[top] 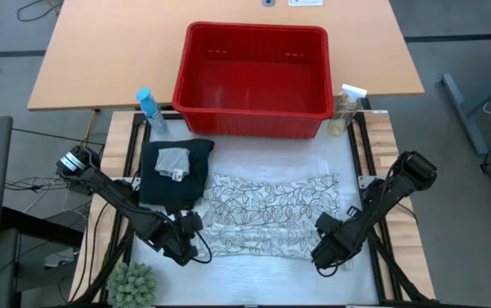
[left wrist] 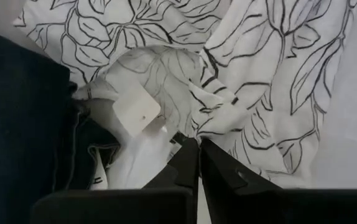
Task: Fold Laundry from Bin
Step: Fold the white patterned shirt
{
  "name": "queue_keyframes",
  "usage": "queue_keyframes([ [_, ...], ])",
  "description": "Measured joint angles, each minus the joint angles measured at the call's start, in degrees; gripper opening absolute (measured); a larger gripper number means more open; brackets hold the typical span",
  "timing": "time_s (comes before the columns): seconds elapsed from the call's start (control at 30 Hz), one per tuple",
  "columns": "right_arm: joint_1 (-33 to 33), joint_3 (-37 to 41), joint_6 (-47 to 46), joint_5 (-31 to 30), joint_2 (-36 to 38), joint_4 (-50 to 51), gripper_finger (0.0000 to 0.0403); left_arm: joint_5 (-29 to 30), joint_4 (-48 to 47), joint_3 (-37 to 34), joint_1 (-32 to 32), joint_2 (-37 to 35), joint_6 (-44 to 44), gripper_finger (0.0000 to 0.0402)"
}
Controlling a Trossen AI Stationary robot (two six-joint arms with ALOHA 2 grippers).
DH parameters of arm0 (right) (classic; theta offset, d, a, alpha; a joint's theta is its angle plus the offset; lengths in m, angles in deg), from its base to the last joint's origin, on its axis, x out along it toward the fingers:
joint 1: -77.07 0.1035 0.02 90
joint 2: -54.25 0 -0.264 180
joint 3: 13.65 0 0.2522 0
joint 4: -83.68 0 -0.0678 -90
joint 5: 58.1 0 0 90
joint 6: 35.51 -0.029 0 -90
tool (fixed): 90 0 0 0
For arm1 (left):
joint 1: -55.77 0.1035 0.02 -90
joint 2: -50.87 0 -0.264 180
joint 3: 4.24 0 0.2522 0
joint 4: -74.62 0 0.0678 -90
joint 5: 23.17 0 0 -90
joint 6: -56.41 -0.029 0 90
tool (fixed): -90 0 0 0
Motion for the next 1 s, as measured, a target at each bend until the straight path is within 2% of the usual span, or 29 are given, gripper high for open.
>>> queue_keyframes([
  [0.17, 0.7, 3.1, -1.2, 1.5, -0.1, -1.4, 0.0018, 1.7, 1.0, -0.7, 0.1, 0.0, -0.5, 0.0],
  [0.47, 0.4, 3.7, 1.6, 0.5, 0.0, -5.9, 0.0018, 3.2, 7.5, -0.7, 0.2, 0.0, -3.7, 0.0],
  [0.63, 0.4, 6.1, 0.3, 0.0, 0.0, -7.5, 0.0019, 4.5, 7.5, -0.7, 0.3, 0.0, -2.8, 0.0],
  [0.83, 0.4, 7.4, -1.1, -1.5, 0.0, -7.8, 0.0073, 4.2, 7.1, -0.7, 0.3, 0.0, -2.4, 0.0007],
  [1.0, 0.4, 7.4, -1.0, -2.1, 0.0, -8.3, 0.0106, 1.5, 6.9, -0.8, 0.4, 0.0, -3.5, 0.0042],
])
